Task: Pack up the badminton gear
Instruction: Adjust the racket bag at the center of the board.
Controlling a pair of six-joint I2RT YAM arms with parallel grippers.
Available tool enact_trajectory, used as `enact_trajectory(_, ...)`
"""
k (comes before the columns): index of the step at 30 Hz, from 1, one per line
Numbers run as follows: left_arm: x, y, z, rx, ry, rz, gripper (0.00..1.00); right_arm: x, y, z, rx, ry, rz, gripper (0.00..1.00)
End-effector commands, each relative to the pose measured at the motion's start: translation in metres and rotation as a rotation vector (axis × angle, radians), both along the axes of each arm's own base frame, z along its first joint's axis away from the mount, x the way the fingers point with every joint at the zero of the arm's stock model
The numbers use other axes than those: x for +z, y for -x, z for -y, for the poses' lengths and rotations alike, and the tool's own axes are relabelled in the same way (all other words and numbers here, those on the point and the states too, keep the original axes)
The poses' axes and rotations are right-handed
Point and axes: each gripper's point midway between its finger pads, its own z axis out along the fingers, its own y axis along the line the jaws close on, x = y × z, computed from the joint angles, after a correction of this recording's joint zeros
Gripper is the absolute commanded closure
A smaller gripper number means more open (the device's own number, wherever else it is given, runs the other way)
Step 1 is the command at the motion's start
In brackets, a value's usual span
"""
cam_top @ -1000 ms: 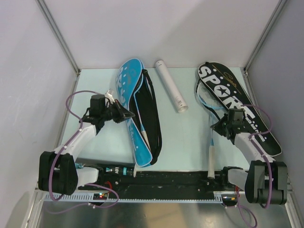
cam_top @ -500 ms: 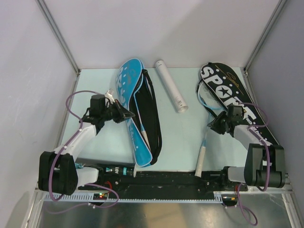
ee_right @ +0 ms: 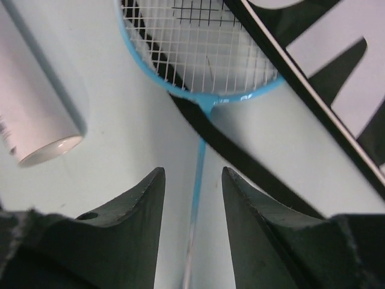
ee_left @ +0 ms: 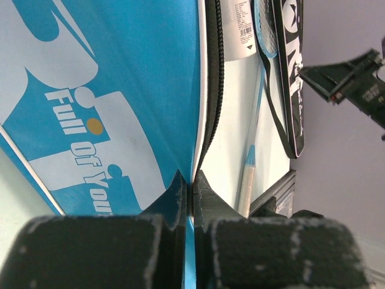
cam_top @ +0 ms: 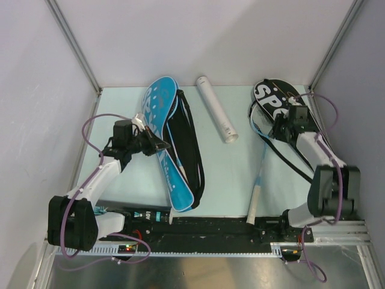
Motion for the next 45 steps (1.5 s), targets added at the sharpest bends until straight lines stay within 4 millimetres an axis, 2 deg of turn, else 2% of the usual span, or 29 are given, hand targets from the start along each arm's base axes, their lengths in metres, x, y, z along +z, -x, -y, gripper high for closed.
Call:
enact_trajectory(1,0.027,-0.001,0.004,-0.051,-0.003,0.126,1.0,-0.025,-0.021,0.006,0.136,0.115,-0.083,0.52)
enact_trajectory(7,0.024,0.002,0.004,-0.073,-0.011,0.124,1.0,-0.064,-0.037,0.002,0.217,0.109,-0.177,0.49)
enact_trajectory(11,0.022,0.003,0.005,-0.08,-0.011,0.12,1.0,-0.085,-0.036,-0.003,0.243,0.083,-0.254,0.55)
enact_trajectory(12,0.022,0.003,0.005,-0.081,-0.011,0.118,1.0,-0.088,-0.036,-0.004,0.261,0.086,-0.261,0.6)
enact_trajectory(15,0.023,0.001,0.004,-0.081,-0.015,0.124,1.0,-0.092,-0.033,-0.009,0.289,0.089,-0.276,0.86)
enact_trajectory(17,0.022,0.001,0.004,-0.08,-0.02,0.124,1.0,-0.089,-0.031,-0.007,0.28,0.121,-0.282,0.95)
enact_trajectory(19,0.021,0.0,0.004,-0.079,-0.023,0.12,1.0,-0.082,-0.03,-0.004,0.261,0.147,-0.279,0.97)
enact_trajectory(20,0.02,-0.001,0.004,-0.082,-0.022,0.115,1.0,-0.078,-0.03,-0.002,0.247,0.155,-0.279,0.95)
enact_trajectory(23,0.019,-0.001,0.004,-0.083,-0.019,0.107,1.0,-0.067,-0.031,-0.014,0.262,0.171,-0.264,0.8)
enact_trajectory(24,0.019,-0.002,0.004,-0.082,-0.019,0.108,1.0,-0.065,-0.032,-0.015,0.264,0.179,-0.262,0.8)
enact_trajectory(28,0.018,-0.002,0.003,-0.079,-0.023,0.11,1.0,-0.059,-0.033,-0.022,0.274,0.211,-0.273,0.94)
enact_trajectory(30,0.018,-0.002,0.003,-0.08,-0.023,0.108,1.0,-0.055,-0.035,-0.025,0.262,0.224,-0.266,0.98)
enact_trajectory(33,0.017,-0.002,0.002,-0.078,-0.024,0.104,1.0,-0.051,-0.037,-0.027,0.237,0.24,-0.257,0.84)
enact_trajectory(35,0.017,-0.002,0.002,-0.076,-0.026,0.105,1.0,-0.048,-0.037,-0.029,0.237,0.251,-0.254,0.86)
enact_trajectory(38,0.015,-0.002,0.001,-0.072,-0.028,0.103,1.0,-0.047,-0.035,-0.034,0.246,0.271,-0.26,0.94)
enact_trajectory(42,0.016,-0.002,0.001,-0.071,-0.028,0.103,1.0,-0.047,-0.031,-0.035,0.246,0.291,-0.275,0.79)
enact_trajectory(43,0.016,-0.002,0.001,-0.071,-0.028,0.104,1.0,-0.047,-0.031,-0.035,0.252,0.29,-0.278,0.81)
enact_trajectory(44,0.016,-0.002,0.001,-0.07,-0.029,0.105,1.0,-0.047,-0.03,-0.036,0.259,0.287,-0.28,0.9)
enact_trajectory(45,0.016,-0.002,0.001,-0.069,-0.03,0.105,1.0,-0.047,-0.029,-0.037,0.265,0.281,-0.284,0.95)
